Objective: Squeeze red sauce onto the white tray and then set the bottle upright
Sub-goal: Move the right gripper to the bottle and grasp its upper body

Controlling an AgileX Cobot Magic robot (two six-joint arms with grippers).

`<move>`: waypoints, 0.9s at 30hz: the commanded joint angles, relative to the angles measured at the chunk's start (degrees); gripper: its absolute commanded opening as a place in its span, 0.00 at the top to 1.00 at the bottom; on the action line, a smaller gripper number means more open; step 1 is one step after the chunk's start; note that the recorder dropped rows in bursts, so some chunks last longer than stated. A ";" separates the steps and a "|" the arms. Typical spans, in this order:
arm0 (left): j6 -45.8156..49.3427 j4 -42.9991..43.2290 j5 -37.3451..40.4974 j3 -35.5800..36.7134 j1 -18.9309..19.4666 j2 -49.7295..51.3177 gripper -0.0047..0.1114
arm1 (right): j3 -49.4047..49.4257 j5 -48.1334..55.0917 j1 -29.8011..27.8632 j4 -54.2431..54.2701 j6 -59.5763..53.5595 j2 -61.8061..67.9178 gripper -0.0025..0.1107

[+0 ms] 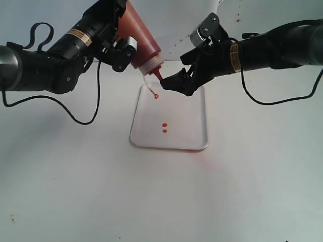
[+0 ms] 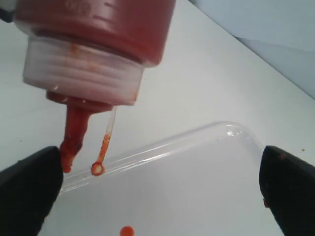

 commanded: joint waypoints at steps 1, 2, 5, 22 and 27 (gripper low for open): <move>-1.33 -0.96 -3.24 -0.91 -0.19 -1.04 0.96 | -0.18 4.43 -0.71 -0.04 0.15 -0.80 0.05; -1.33 -0.96 -3.24 -0.91 -0.19 -1.04 0.96 | -0.18 6.02 -1.03 -0.04 0.15 -0.80 0.05; -1.33 -0.96 -3.24 -0.91 -0.19 -1.04 0.96 | -0.18 6.43 -2.11 -0.04 0.45 -0.80 0.05; -1.33 3.99 -2.75 -0.91 -0.19 -1.04 0.96 | -0.18 -5.49 -2.67 6.26 -4.55 -3.86 0.05; -1.33 6.05 -2.75 -0.91 -0.19 -1.04 0.96 | -0.18 2.38 1.65 9.43 -9.22 -3.86 0.05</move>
